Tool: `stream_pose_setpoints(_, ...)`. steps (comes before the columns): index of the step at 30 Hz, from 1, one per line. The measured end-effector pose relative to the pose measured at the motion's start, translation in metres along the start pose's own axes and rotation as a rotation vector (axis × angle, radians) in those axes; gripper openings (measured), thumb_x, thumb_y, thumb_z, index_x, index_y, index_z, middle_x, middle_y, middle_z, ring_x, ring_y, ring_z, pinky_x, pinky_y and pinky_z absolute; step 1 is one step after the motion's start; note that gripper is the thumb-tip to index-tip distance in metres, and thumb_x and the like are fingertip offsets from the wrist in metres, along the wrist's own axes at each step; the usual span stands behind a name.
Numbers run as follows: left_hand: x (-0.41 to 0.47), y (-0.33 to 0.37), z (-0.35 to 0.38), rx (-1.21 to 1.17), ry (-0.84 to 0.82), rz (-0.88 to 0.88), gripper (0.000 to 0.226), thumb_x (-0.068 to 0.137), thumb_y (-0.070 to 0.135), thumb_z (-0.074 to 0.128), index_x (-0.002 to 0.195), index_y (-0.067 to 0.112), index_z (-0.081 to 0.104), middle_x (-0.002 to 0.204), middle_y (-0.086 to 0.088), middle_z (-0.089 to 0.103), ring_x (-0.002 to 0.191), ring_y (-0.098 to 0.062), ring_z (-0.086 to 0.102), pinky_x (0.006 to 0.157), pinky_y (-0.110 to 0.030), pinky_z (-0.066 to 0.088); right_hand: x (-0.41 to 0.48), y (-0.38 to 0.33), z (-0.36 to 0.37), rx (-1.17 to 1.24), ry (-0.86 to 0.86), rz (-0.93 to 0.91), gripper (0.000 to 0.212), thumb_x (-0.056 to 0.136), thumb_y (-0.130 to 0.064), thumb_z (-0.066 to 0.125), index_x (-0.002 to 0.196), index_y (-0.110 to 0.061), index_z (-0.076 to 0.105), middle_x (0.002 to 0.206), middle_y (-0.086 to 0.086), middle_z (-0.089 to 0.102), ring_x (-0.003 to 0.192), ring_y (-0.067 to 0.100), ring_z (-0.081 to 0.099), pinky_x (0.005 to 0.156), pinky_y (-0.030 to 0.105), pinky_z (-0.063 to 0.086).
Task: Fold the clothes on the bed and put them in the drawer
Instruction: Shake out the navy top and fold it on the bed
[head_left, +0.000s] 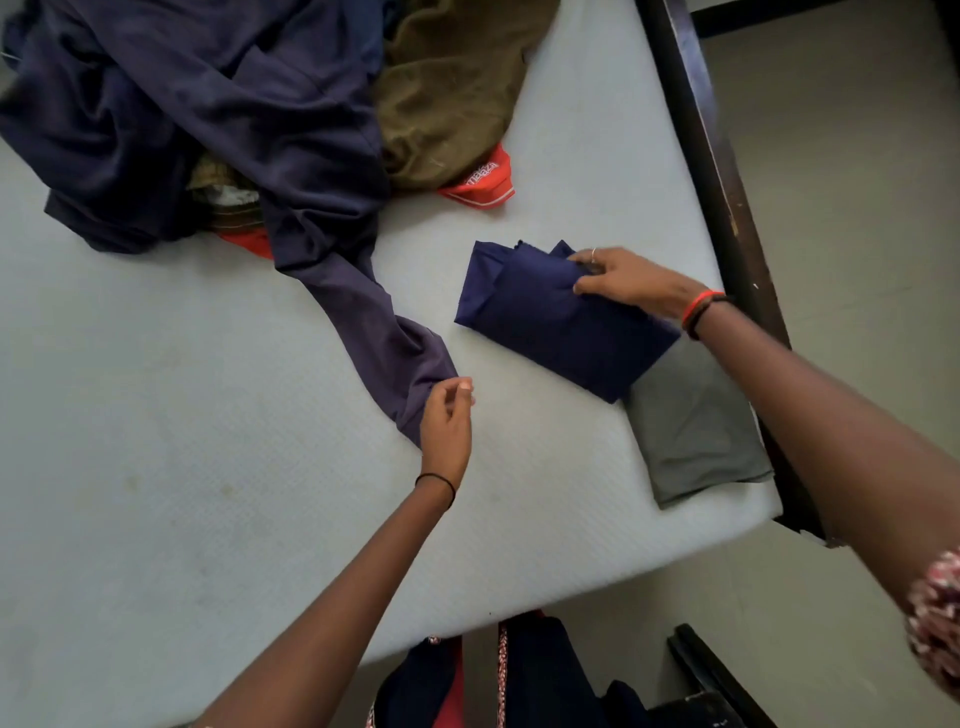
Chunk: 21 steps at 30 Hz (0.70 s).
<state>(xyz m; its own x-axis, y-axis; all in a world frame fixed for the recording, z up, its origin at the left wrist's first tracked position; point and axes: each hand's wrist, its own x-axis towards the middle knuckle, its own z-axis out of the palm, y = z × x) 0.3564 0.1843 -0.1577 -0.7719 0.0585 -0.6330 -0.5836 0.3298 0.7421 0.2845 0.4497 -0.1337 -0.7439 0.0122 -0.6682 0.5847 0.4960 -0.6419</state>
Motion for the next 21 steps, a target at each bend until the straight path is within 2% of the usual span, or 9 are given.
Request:
stream_pose_setpoints(2,0.010,-0.004,0.011,-0.014,-0.082,-0.128,0.016,0.098,0.024,0.046,0.103,0.017,0.059,0.111,0.000,0.062,0.096,-0.010,0.061,0.094,-0.028,0.047,0.018,0.004,-0.016,-0.026,0.008,0.026,0.031,0.090,-0.003,0.052,0.119,-0.013,0.060,0.102,0.004,0.064,0.091,0.013,0.057,0.078,0.019,0.048)
stream_pose_setpoints(3,0.014,-0.006,0.016,-0.013,-0.120,-0.176,0.017,0.098,0.024,0.046,0.104,0.016,0.059,0.114,-0.002,0.062,0.099,-0.013,0.062,0.095,-0.030,0.047,0.026,0.006,-0.021,-0.017,0.012,0.048,0.029,0.091,-0.003,0.052,0.117,-0.013,0.061,0.100,0.006,0.063,0.090,0.015,0.056,0.073,0.017,0.046)
stream_pose_setpoints(6,0.024,-0.006,0.032,-0.074,-0.176,-0.251,0.020,0.097,0.023,0.050,0.111,0.012,0.058,0.119,-0.008,0.062,0.103,-0.014,0.061,0.095,-0.026,0.047,0.044,0.017,-0.027,0.004,0.084,0.099,0.015,0.093,-0.015,0.057,0.107,-0.013,0.061,0.097,0.007,0.062,0.090,0.017,0.055,0.065,0.017,0.042)
stream_pose_setpoints(7,0.028,-0.005,0.038,-0.103,-0.190,-0.261,0.020,0.096,0.024,0.052,0.112,0.013,0.058,0.120,-0.008,0.062,0.104,-0.013,0.061,0.096,-0.025,0.047,0.048,0.022,-0.027,0.005,0.106,0.106,0.018,0.091,-0.026,0.060,0.105,-0.014,0.061,0.097,0.005,0.063,0.089,0.016,0.056,0.065,0.018,0.042)
stream_pose_setpoints(10,0.040,0.003,0.055,-0.207,-0.217,-0.281,0.034,0.087,0.033,0.065,0.115,0.016,0.054,0.120,-0.004,0.062,0.108,-0.012,0.060,0.101,-0.028,0.044,0.049,0.032,-0.025,0.015,0.162,0.134,0.054,0.074,-0.056,0.072,0.110,-0.019,0.058,0.098,-0.004,0.061,0.090,0.010,0.057,0.077,0.024,0.042)
stream_pose_setpoints(13,0.053,0.019,0.074,-0.325,-0.195,-0.251,0.043,0.080,0.033,0.074,0.114,0.015,0.057,0.113,0.004,0.066,0.106,-0.009,0.061,0.100,-0.029,0.046,0.049,0.037,-0.019,-0.005,0.123,0.129,0.069,0.063,-0.055,0.080,0.115,-0.019,0.053,0.100,-0.004,0.058,0.092,0.011,0.056,0.081,0.026,0.044)
stream_pose_setpoints(15,0.062,0.033,0.083,-0.555,-0.153,-0.316,0.048,0.081,0.028,0.074,0.122,0.011,0.056,0.118,0.000,0.067,0.108,-0.014,0.063,0.094,-0.029,0.051,0.046,0.039,-0.012,-0.023,0.076,0.134,0.070,0.061,-0.052,0.083,0.115,-0.019,0.052,0.098,-0.005,0.059,0.089,0.010,0.058,0.075,0.025,0.045)
stream_pose_setpoints(17,0.073,0.044,0.088,-0.728,-0.131,-0.381,0.044,0.083,0.025,0.072,0.121,0.011,0.058,0.120,-0.004,0.066,0.108,-0.019,0.063,0.089,-0.031,0.054,0.045,0.042,-0.006,-0.014,0.056,0.143,0.070,0.060,-0.050,0.084,0.113,-0.019,0.051,0.097,-0.005,0.062,0.089,0.011,0.060,0.070,0.025,0.045)
stream_pose_setpoints(21,0.088,0.059,0.088,-0.604,-0.062,-0.302,0.034,0.083,0.026,0.069,0.115,0.023,0.056,0.117,0.001,0.065,0.106,-0.018,0.061,0.088,-0.031,0.052,0.045,0.050,0.007,0.050,0.124,0.163,0.067,0.062,-0.048,0.084,0.110,-0.015,0.051,0.104,0.002,0.061,0.096,0.017,0.060,0.077,0.028,0.047)
